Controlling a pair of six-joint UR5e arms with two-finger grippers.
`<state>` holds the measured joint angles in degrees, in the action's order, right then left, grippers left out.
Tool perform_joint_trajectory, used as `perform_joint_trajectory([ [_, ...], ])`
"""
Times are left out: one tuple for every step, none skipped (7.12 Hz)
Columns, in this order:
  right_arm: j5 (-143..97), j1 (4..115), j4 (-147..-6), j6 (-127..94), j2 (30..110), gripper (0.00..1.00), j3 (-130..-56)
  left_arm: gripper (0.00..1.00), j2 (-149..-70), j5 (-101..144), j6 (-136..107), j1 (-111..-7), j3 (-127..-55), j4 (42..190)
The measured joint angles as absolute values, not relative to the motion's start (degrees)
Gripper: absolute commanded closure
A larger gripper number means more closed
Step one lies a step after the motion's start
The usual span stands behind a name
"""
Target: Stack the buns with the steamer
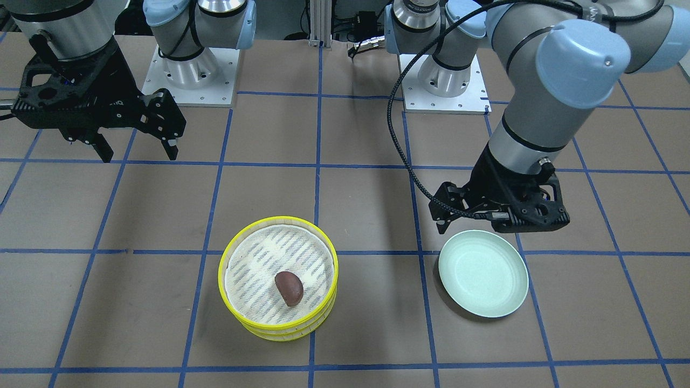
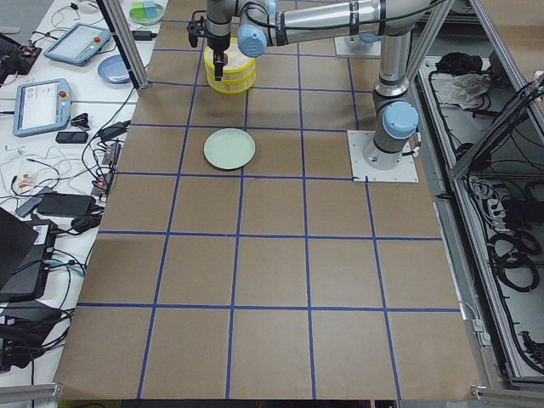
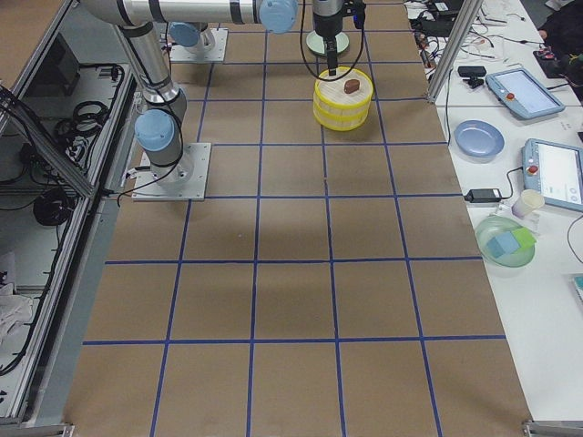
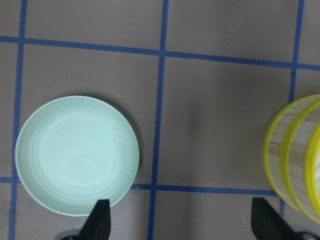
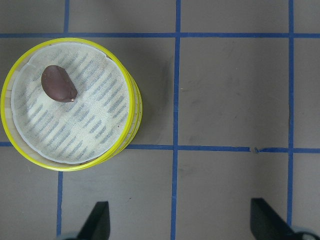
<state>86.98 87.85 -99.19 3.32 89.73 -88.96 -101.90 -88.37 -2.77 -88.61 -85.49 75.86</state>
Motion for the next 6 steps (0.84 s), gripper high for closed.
perform_joint_trajectory([
  [87.2,87.8,-98.9,3.3,89.9,0.00,-89.0,0.00,-100.2,-89.7,-0.3,-87.5,-85.5,78.8],
  [87.3,87.8,-98.7,3.3,89.9,0.00,-88.9,0.00,-98.7,-90.2,1.0,-86.6,-85.5,81.3],
  [87.3,87.8,-98.6,3.3,89.9,0.00,-89.0,0.00,-97.6,-90.4,1.4,-86.0,-85.8,82.8],
  [87.4,87.8,-98.6,3.3,89.9,0.00,-89.0,0.00,-97.0,-90.5,1.6,-85.8,-86.1,83.7],
  [87.3,87.8,-98.6,3.3,89.9,0.00,-89.0,0.00,-96.8,-90.5,1.6,-85.7,-86.3,84.3],
  [87.3,87.8,-98.5,3.3,89.9,0.00,-89.1,0.00,-96.6,-90.6,1.7,-85.7,-86.5,84.6],
])
